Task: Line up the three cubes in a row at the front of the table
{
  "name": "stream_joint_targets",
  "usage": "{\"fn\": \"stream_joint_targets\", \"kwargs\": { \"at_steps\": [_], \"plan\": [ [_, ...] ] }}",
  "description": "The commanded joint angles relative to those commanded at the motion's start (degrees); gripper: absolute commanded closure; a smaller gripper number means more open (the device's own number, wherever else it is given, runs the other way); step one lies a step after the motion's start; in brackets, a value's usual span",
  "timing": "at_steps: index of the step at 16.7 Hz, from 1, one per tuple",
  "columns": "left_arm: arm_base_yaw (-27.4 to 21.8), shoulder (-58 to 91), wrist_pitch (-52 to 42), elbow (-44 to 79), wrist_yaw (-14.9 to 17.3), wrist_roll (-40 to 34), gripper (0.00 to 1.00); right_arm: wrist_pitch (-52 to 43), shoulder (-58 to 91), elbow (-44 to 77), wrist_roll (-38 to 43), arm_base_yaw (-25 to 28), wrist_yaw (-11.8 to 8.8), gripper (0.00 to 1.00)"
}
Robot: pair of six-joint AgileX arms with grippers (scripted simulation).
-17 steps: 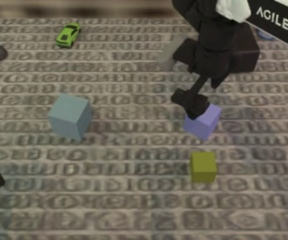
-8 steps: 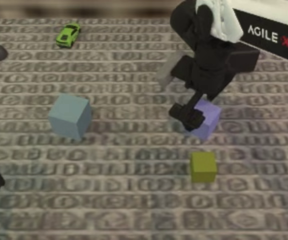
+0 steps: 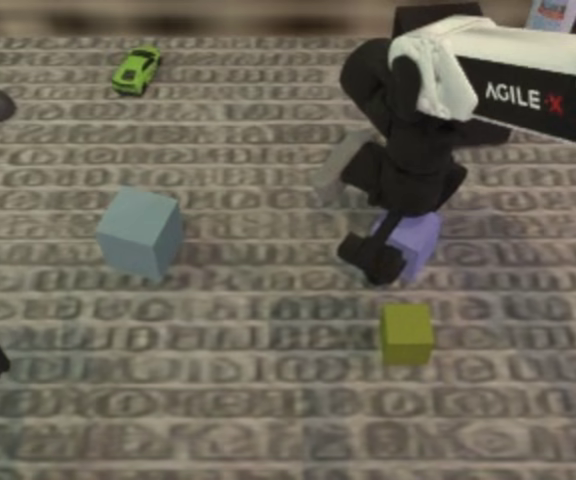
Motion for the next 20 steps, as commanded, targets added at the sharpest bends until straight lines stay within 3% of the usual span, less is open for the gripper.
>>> {"fn": "stream_joint_targets", "kwargs": {
  "at_steps": [13,20],
  "plan": [
    [0.0,0.0,0.0,0.0,0.0,0.0,0.0,0.0,0.0,0.0,0.0,0.0,0.0,0.98],
    [0.0,0.0,0.0,0.0,0.0,0.0,0.0,0.0,0.0,0.0,0.0,0.0,0.0,1.0]
  ]
}}
